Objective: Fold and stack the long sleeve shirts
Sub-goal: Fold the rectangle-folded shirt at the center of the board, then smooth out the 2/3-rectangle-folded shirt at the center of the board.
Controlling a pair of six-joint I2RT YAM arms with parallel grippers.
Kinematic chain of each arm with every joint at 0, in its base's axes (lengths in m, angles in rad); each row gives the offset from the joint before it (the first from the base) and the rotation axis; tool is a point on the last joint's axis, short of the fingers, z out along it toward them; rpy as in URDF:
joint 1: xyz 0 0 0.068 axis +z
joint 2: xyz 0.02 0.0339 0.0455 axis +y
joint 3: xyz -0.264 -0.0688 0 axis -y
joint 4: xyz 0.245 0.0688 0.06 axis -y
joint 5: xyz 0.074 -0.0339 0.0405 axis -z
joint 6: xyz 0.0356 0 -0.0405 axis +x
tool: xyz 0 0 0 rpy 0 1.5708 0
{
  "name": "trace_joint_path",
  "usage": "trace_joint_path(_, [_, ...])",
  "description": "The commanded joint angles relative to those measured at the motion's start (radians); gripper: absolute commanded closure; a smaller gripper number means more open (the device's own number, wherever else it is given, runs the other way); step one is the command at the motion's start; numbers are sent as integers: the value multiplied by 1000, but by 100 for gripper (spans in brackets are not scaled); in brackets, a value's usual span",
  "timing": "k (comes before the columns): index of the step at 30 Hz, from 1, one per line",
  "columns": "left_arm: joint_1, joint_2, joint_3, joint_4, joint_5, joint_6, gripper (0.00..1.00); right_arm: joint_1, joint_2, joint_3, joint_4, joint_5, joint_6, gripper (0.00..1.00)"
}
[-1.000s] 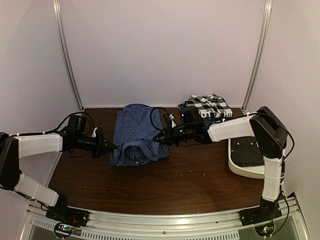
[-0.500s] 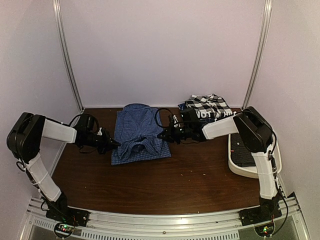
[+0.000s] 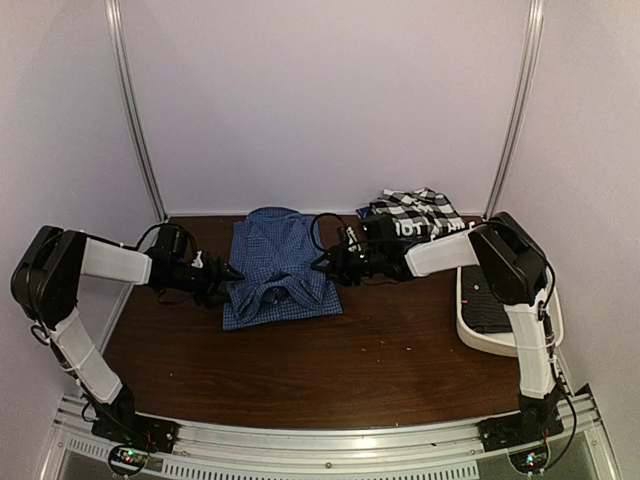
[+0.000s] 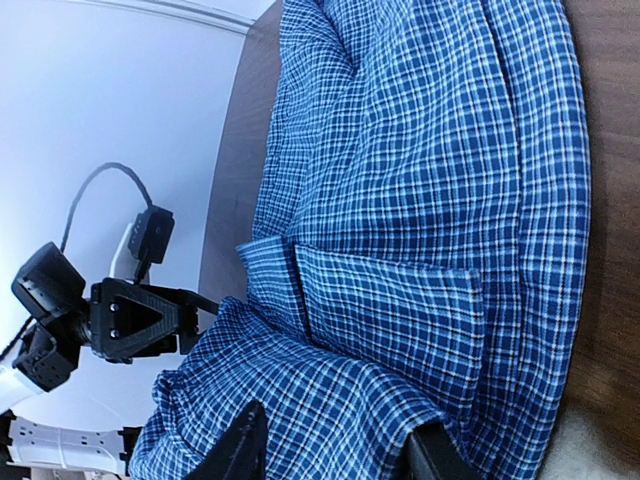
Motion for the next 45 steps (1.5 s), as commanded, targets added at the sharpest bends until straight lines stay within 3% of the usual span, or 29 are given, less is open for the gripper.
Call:
trace_joint_path(1, [7,-61,46,-39,-51,67,25,-12,-74,12,-40,27,-45,53])
trace_joint_path(8, [9,-98,59,-92,-54,132,20,-26,-109,-14,-97,58,-97,42])
trace_joint_path(15, [8,-162,30,-204,-114,236,21,-27,-167,-60,-193,133,-198,41])
trace_joint_path(28, [-47,-317,-153,-227,-117,256,34,57,-296,-171,-308,250,-331,48])
trace_joint_path(45, [-170,-201,-144,-132,-185,188,52,142,-198,-136,-342,296,-352,51])
